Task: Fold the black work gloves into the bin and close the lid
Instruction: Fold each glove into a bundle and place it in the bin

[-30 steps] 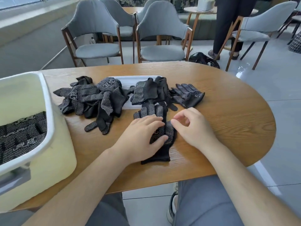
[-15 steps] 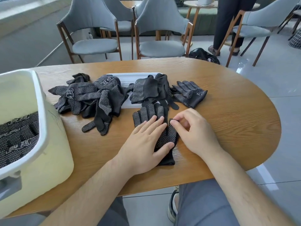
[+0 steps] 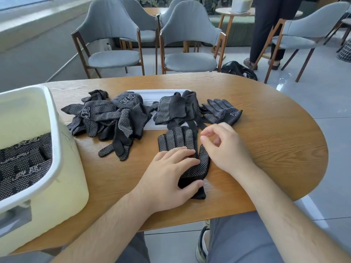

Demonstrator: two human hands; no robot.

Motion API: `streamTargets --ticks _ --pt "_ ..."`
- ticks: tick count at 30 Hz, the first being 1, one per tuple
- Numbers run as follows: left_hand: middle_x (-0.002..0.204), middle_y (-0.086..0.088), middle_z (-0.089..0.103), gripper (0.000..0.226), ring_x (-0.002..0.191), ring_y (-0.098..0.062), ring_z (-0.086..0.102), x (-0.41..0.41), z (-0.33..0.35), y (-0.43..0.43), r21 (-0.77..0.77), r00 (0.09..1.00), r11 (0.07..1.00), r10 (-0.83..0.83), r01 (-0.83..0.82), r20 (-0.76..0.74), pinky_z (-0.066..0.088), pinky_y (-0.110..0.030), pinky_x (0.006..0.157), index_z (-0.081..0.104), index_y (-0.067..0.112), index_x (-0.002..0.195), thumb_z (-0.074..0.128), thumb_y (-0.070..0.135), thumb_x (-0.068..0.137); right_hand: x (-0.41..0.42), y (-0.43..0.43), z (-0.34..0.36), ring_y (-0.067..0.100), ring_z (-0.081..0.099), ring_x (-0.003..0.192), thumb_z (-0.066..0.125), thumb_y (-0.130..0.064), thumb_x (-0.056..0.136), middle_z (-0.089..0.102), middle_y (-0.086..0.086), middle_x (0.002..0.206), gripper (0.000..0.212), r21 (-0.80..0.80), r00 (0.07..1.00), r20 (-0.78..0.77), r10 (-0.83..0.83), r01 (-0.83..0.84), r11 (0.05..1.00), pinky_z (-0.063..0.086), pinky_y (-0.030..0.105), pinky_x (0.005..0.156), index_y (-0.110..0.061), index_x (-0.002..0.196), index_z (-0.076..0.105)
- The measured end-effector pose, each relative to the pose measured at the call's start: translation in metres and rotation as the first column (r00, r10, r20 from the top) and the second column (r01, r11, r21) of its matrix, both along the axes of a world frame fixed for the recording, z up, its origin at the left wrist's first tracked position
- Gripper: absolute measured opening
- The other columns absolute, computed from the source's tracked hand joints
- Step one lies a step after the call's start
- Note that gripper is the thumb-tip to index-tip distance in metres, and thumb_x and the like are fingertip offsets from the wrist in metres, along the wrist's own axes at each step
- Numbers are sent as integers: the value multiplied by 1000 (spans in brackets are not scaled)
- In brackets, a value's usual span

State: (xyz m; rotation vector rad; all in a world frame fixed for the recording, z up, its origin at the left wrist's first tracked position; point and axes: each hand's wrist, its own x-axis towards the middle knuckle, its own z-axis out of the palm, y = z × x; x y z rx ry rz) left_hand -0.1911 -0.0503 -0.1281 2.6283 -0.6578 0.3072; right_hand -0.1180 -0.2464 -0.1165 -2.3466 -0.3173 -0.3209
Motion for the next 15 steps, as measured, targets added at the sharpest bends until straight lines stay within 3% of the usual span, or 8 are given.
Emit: streamTargets --ticks 5,10,15 --pt "141 18 54 42 139 -5 42 -3 2 2 -26 999 999 -32 32 4 36 -32 107 68 36 119 59 62 88 21 15 1 0 51 82 71 -47 87 57 -14 100 14 -35 997 -55 45 -47 998 45 27 78 -35 92 72" --pt "142 16 53 42 143 -5 39 0 1 0 -41 999 998 -38 38 5 31 -34 115 68 34 119 60 61 88 24 18 -10 0 48 80 71 -42 90 56 -13 96 9 -86 999 -16 38 -40 996 37 24 73 -33 88 72" --pt "147 14 50 45 147 -6 33 1 1 1 -41 999 998 -52 53 10 28 -37 119 66 33 124 60 60 88 18 18 -11 6 59 76 70 -30 93 57 -11 95 8 20 992 115 45 -48 999 54 34 72 -24 88 70"
